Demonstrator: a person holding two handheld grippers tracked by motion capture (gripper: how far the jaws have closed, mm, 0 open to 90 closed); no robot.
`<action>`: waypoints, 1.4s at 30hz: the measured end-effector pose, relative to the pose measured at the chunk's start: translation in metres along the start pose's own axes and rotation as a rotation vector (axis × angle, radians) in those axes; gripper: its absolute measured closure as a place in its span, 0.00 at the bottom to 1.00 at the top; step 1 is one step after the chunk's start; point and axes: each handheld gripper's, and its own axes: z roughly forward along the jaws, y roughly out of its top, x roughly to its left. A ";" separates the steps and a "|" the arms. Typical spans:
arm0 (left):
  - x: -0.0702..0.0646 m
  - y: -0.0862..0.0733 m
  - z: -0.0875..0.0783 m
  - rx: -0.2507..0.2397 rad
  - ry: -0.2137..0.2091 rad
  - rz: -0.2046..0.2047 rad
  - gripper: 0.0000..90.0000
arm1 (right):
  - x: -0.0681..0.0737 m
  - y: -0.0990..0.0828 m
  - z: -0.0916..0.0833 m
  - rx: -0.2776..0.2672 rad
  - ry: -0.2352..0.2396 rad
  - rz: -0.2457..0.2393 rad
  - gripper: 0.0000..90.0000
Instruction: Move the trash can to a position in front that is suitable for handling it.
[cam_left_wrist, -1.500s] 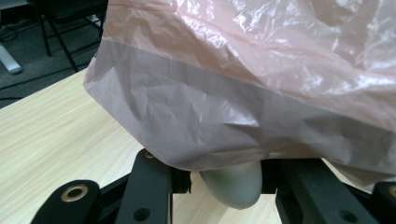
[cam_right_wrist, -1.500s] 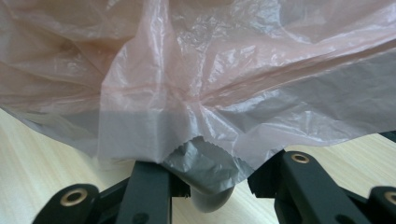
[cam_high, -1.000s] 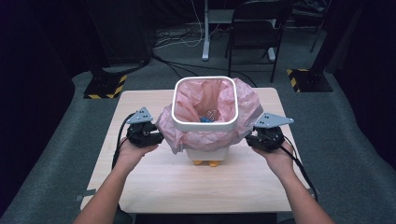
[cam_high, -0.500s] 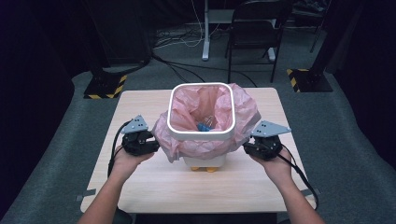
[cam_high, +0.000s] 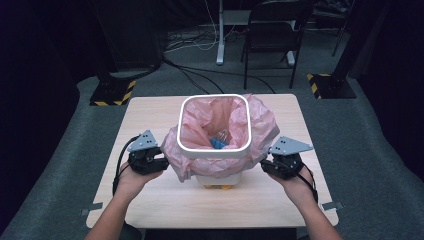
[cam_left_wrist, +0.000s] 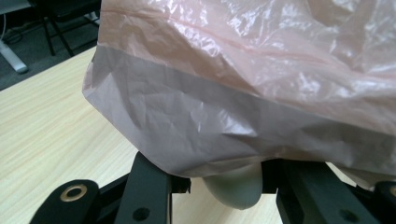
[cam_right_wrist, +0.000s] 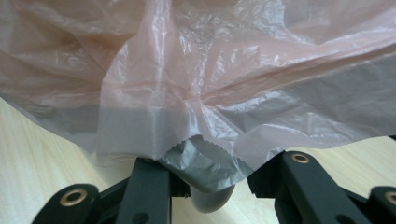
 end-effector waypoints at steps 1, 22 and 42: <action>-0.001 -0.001 0.000 0.002 0.001 -0.001 0.74 | 0.000 0.000 0.000 0.000 0.000 0.000 0.73; -0.015 -0.013 -0.023 -0.044 -0.011 -0.002 0.74 | 0.019 -0.004 -0.011 -0.021 0.035 0.005 0.73; -0.013 -0.027 -0.014 -0.057 -0.042 -0.022 0.73 | 0.020 -0.018 -0.007 -0.008 0.053 0.041 0.73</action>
